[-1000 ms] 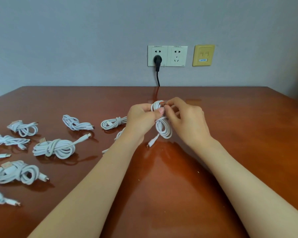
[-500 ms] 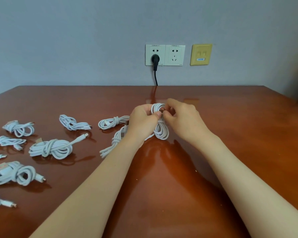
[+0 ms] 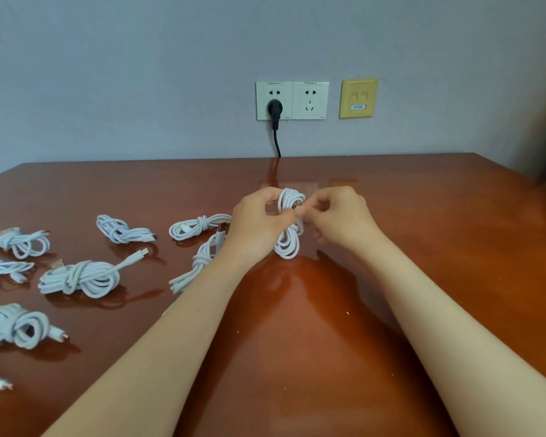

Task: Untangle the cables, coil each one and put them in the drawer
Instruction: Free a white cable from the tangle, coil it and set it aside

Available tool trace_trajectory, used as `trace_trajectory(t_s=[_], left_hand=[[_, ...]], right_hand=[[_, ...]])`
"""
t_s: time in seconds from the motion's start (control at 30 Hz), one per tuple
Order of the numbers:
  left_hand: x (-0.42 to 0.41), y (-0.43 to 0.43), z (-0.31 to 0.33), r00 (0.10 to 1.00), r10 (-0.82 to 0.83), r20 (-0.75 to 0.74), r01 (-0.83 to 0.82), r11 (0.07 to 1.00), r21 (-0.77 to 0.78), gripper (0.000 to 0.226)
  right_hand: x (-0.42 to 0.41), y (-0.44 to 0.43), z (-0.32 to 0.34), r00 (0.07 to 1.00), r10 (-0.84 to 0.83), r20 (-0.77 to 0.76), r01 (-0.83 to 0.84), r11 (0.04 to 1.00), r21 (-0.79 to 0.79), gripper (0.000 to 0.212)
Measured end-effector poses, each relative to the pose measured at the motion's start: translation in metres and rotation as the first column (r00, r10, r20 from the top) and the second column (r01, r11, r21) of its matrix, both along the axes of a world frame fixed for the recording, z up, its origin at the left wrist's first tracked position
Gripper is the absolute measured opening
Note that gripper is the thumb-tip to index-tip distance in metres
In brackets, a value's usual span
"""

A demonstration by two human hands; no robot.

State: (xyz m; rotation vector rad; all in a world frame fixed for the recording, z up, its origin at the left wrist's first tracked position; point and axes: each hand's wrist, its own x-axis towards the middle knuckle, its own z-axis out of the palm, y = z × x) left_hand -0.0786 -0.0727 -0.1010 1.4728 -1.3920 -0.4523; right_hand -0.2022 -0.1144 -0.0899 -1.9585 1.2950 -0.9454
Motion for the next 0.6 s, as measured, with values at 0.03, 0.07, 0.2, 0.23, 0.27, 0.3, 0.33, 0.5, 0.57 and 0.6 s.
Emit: trace_trajectory(t_s=[0.03, 0.07, 0.2, 0.23, 0.27, 0.3, 0.33, 0.5, 0.57, 0.6], left_hand=[[-0.001, 0.0, 0.001, 1.0, -0.003, -0.012, 0.003, 1.0, -0.001, 0.023], [-0.001, 0.0, 0.001, 0.999, -0.008, -0.039, 0.008, 1.0, -0.002, 0.022], [-0.002, 0.003, 0.003, 0.987, -0.044, -0.154, 0.044, 0.999, -0.002, 0.014], [-0.001, 0.004, 0.003, 0.985, -0.045, -0.165, 0.045, 0.999, -0.004, 0.017], [-0.001, 0.004, 0.003, 0.986, -0.042, -0.162, 0.041, 0.999, -0.007, 0.019], [-0.001, 0.004, 0.003, 0.988, -0.039, -0.15, 0.038, 0.999, -0.009, 0.018], [-0.001, 0.004, 0.002, 0.991, -0.033, -0.13, 0.033, 0.999, -0.008, 0.017], [-0.001, -0.001, 0.003, 0.999, 0.014, 0.048, -0.013, 1.0, -0.019, 0.026], [-0.002, -0.001, 0.003, 0.996, 0.008, 0.094, -0.005, 0.999, -0.041, 0.024], [-0.003, -0.001, 0.002, 0.993, 0.013, 0.12, -0.006, 0.998, -0.058, 0.023]], right_hand=[[-0.001, -0.001, -0.001, 0.991, -0.021, 0.129, 0.005, 0.992, 0.124, 0.023], [0.0, -0.002, -0.002, 0.97, -0.053, 0.236, -0.004, 0.971, 0.238, 0.022], [0.011, -0.005, -0.004, 0.856, -0.05, 0.514, -0.221, 0.864, 0.452, 0.019], [0.012, -0.003, -0.004, 0.827, 0.009, 0.561, -0.33, 0.817, 0.473, 0.026], [0.012, -0.001, -0.004, 0.809, 0.067, 0.585, -0.411, 0.775, 0.479, 0.031], [0.01, 0.001, -0.003, 0.799, 0.104, 0.592, -0.458, 0.743, 0.488, 0.032], [0.008, 0.001, -0.003, 0.797, 0.116, 0.593, -0.474, 0.728, 0.495, 0.032], [0.006, -0.002, -0.003, 0.809, 0.087, 0.581, -0.457, 0.714, 0.53, 0.023], [0.007, -0.002, -0.002, 0.811, 0.035, 0.584, -0.433, 0.707, 0.559, 0.021], [0.007, -0.002, -0.002, 0.813, 0.004, 0.582, -0.413, 0.709, 0.572, 0.022]])
